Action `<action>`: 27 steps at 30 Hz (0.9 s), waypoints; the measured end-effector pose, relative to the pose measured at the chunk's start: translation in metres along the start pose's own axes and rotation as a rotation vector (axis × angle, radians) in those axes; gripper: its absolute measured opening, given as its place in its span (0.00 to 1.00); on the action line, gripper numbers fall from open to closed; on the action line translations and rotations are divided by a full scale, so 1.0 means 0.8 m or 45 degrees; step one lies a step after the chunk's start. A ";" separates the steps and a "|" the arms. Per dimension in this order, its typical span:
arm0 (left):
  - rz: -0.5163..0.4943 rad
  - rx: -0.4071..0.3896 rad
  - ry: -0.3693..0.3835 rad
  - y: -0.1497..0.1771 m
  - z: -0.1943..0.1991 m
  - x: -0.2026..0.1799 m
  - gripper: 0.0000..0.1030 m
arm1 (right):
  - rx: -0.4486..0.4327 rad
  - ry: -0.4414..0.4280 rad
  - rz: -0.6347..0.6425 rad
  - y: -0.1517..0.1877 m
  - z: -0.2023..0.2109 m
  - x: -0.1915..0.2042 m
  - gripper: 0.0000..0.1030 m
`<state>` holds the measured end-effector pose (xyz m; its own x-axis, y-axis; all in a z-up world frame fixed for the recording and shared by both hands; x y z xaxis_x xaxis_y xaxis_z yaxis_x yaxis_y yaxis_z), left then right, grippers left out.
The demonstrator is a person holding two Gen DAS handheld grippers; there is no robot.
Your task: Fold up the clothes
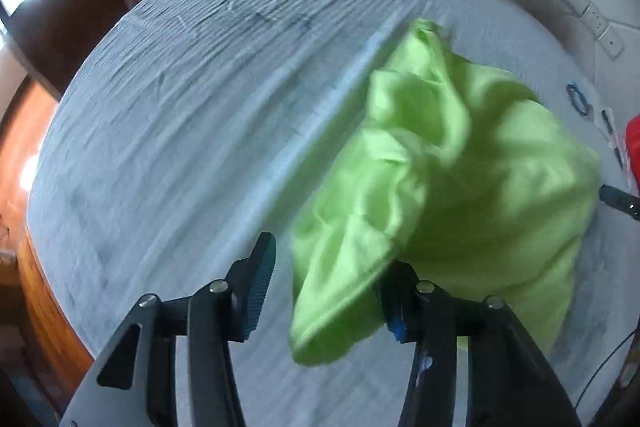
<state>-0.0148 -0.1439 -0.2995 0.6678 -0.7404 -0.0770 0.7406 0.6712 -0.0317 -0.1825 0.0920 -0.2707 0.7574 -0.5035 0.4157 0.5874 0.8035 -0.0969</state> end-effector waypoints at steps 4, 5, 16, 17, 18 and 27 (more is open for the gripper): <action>-0.067 0.055 0.015 -0.031 0.017 0.046 0.48 | 0.063 0.210 -0.195 0.003 -0.039 0.003 0.15; -0.097 0.054 0.013 -0.041 0.026 0.055 0.57 | 0.033 0.219 -0.252 0.007 -0.036 0.002 0.15; -0.443 0.055 0.260 -0.167 0.024 -0.076 0.81 | -0.291 0.062 -0.778 0.062 0.014 -0.014 0.34; -0.450 0.082 0.263 -0.171 0.012 -0.083 0.81 | -0.302 0.059 -0.801 0.059 0.014 -0.017 0.35; -0.457 0.110 0.267 -0.174 -0.001 -0.088 0.78 | -0.305 0.053 -0.813 0.056 0.012 -0.018 0.38; -0.592 -0.018 0.079 -0.184 0.004 -0.099 0.16 | -0.245 0.228 -0.768 0.005 -0.011 -0.024 0.02</action>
<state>-0.1766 -0.1846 -0.2855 0.2592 -0.9594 -0.1109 0.9587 0.2695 -0.0908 -0.1921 0.1023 -0.2872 0.3053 -0.9062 0.2925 0.9517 0.3010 -0.0605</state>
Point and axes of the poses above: each gripper's, at about its wrist camera, not at the fingertips, and z roughly against the way its jaws point, x to its left, y to its underside, the point moved 6 cm from there along -z, roughly the way its jaws point, and after that the axes turned 14 degrees about x, right-handed, at the moved point
